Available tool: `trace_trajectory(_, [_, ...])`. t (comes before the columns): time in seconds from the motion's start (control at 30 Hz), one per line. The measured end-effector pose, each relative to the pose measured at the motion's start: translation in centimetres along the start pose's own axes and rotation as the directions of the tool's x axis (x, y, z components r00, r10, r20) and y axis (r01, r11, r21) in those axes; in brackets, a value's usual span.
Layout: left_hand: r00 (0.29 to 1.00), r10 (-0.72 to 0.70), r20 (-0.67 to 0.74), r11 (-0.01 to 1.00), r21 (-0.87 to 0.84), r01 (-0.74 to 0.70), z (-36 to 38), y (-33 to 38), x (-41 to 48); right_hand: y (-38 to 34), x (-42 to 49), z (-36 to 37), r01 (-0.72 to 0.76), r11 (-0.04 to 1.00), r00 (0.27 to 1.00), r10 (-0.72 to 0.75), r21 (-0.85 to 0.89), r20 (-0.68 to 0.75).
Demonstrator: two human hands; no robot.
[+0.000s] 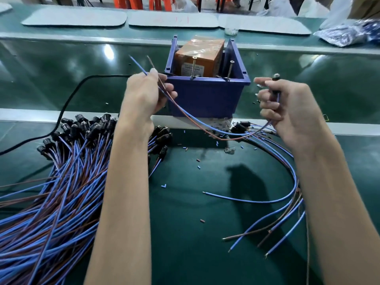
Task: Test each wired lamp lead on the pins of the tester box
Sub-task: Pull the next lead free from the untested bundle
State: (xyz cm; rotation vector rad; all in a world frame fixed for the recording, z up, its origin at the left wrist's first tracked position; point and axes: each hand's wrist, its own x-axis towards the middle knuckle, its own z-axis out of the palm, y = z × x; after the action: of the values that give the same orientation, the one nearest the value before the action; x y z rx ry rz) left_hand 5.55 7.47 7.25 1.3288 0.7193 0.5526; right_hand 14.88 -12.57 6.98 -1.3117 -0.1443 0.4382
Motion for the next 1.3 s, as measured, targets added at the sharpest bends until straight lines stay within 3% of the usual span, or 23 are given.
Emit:
trace_trajectory(0.23, [0.993,0.104,0.059,0.989,0.097,-0.109,-0.4,-0.1,-0.2,0.2,-0.3,0.1,0.125,0.987,0.991,-0.119,-0.105,0.063])
trace_trajectory(0.43, [0.981,0.192,0.036,0.981,0.028,-0.193,-0.8,0.0,-0.4,1.3,-0.1,0.2,0.169,0.932,0.977,-0.200,-0.321,-0.067])
trace_trajectory(0.6, [0.959,0.203,0.195,0.969,0.099,-0.226,-0.8,0.1,-1.0,1.3,-0.1,0.7,0.158,0.957,0.985,-0.171,-0.245,-0.034])
trace_trajectory(0.67, [0.932,0.167,0.321,0.967,0.133,-0.219,-0.2,0.0,-1.5,1.2,-0.4,1.1,0.118,0.955,0.993,-0.109,-0.271,0.049])
trace_trajectory(0.77, [0.880,0.123,0.459,0.975,0.110,-0.193,1.2,-0.3,-2.1,1.4,-1.0,2.1,0.065,0.884,0.990,0.001,-0.463,0.141])
trace_trajectory(0.97, [0.899,0.138,0.416,0.990,-0.036,-0.135,3.5,-0.5,-3.0,2.7,-2.5,4.3,0.104,0.890,0.946,0.050,-0.444,0.321])
trace_trajectory(1.07, [0.902,0.108,0.418,0.993,-0.092,-0.076,4.1,-0.4,-3.5,3.3,-2.5,4.8,0.112,0.920,0.946,0.018,-0.377,0.324])
trace_trajectory(1.3, [0.869,0.042,0.492,0.999,-0.028,-0.033,3.9,-0.5,-3.4,4.1,-2.3,5.2,0.156,0.904,0.963,-0.048,-0.399,0.266])
